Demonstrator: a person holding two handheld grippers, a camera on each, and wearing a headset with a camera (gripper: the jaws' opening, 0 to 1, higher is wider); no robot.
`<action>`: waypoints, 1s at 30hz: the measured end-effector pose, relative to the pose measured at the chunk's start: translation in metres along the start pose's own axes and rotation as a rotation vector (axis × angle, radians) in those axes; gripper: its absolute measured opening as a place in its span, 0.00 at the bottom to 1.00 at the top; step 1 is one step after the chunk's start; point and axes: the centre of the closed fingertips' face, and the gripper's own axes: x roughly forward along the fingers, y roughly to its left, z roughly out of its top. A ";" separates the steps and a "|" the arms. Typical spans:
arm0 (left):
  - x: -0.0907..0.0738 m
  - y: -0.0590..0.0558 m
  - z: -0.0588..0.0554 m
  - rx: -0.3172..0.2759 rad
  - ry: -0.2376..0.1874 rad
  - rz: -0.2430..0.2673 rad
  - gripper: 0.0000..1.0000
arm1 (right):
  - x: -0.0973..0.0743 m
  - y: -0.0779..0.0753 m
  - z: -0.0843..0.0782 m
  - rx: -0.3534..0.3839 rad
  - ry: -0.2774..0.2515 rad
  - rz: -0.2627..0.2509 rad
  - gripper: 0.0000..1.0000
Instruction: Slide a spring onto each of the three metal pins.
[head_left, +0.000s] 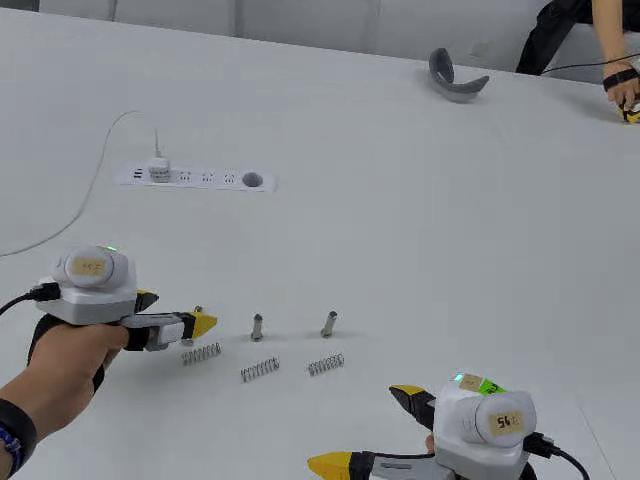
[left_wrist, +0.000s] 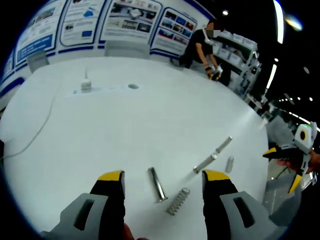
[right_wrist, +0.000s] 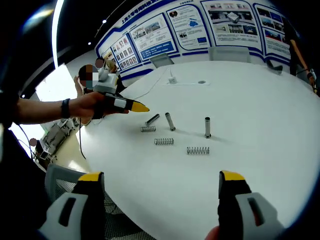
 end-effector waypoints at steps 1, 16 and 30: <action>0.003 0.000 0.000 0.002 0.001 0.003 0.61 | 0.000 -0.001 0.000 0.001 0.000 -0.001 0.96; 0.027 0.008 -0.012 -0.038 0.051 0.036 0.44 | 0.006 -0.005 0.000 0.025 -0.003 0.002 0.96; 0.038 0.008 -0.017 -0.065 0.078 0.062 0.29 | 0.008 -0.005 -0.006 0.040 0.006 0.006 0.96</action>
